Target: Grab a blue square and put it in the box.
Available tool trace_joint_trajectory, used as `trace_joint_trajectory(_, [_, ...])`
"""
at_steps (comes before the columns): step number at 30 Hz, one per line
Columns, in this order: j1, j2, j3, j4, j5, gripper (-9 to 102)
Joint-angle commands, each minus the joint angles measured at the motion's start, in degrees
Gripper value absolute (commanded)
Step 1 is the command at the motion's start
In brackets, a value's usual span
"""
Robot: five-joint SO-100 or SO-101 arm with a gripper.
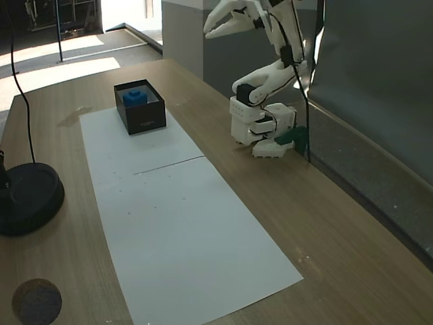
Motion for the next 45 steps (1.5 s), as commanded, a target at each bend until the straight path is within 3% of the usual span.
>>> trace_joint_trajectory(1, [0.70,11.07,8.44,-3.69,-2.64,0])
trace_joint_trajectory(6, [10.02,28.04,21.97,-10.72,-2.81,0])
trace_joint_trajectory(10, [11.25,25.93,24.70,-11.95,-2.29,0])
trace_joint_trajectory(14, [11.25,25.49,29.18,-19.07,-0.44,0])
trace_joint_trajectory(27, [11.78,25.49,72.51,-41.66,1.58,0])
trace_joint_trajectory(35, [12.13,25.49,80.95,-40.69,5.98,0])
trace_joint_trajectory(43, [11.87,25.49,76.82,-25.58,10.55,0])
trace_joint_trajectory(45, [12.22,25.49,76.73,-25.14,10.63,0])
